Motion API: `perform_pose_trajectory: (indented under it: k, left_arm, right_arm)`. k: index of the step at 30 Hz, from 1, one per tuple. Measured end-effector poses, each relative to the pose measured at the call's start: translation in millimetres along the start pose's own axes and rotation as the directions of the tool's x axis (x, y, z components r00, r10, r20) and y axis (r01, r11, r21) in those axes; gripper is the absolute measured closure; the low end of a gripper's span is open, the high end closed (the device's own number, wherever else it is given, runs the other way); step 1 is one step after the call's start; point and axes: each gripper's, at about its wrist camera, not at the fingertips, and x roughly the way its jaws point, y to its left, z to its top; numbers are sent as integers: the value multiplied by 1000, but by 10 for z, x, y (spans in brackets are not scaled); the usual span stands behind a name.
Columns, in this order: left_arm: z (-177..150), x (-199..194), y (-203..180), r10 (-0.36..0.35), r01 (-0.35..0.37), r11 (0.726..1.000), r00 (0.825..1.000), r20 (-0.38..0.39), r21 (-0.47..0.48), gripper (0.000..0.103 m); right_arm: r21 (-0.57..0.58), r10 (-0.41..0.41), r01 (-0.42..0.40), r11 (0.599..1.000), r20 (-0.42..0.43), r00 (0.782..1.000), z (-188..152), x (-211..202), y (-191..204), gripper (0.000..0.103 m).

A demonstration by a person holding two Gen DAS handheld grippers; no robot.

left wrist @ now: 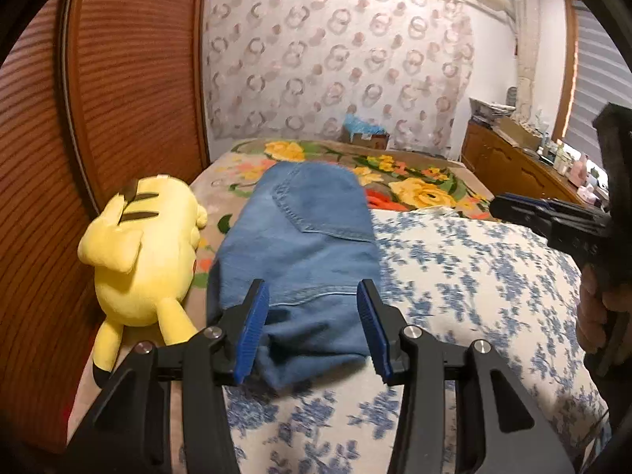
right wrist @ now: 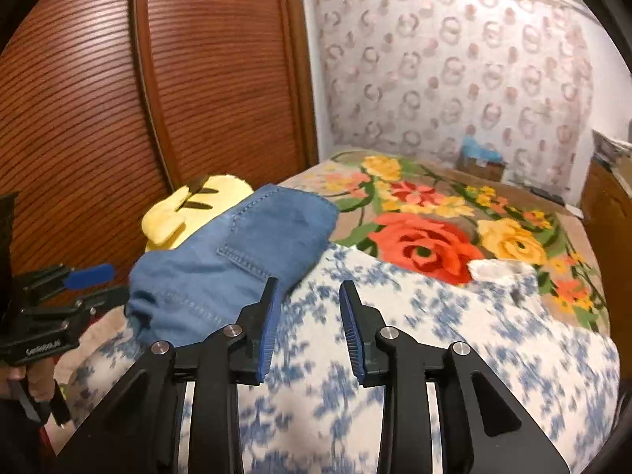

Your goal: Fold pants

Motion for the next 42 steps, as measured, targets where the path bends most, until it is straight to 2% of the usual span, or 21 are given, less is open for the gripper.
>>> perform_pose_trajectory:
  k: [3, 6, 15, 21, 31, 34, 42]
  left_arm:
    - [-7, -147, -160, -17, 16, 1000, 1000, 23, 19, 57]
    - [-26, -280, -319, -27, 25, 999, 999, 48, 43, 57]
    - [-120, -664, -827, -84, 74, 992, 992, 93, 107, 57]
    - [-187, -894, -1106, -103, 87, 987, 988, 119, 135, 57]
    - [-247, -1010, -1472, -129, 109, 978, 986, 106, 177, 56]
    - [-275, -1056, -1593, -114, 89, 977, 986, 120, 192, 55]
    - [-232, -1181, -1819, -138, 105, 971, 980, 143, 214, 52]
  right_arm:
    - [25, -28, 27, 999, 25, 999, -127, -269, -31, 66]
    - [59, -77, 74, 996, 54, 996, -278, -575, -84, 64]
    - [113, -241, 226, 968, 144, 960, -722, -1498, -125, 46]
    - [143, -288, 265, 954, 181, 940, -930, -1930, -119, 36]
    - [175, -332, 300, 938, 192, 924, -1103, -2236, -145, 31]
    - [193, -341, 305, 933, 198, 919, -1146, -2302, -170, 31]
    - [202, -369, 328, 923, 218, 904, -1185, -2502, -220, 29]
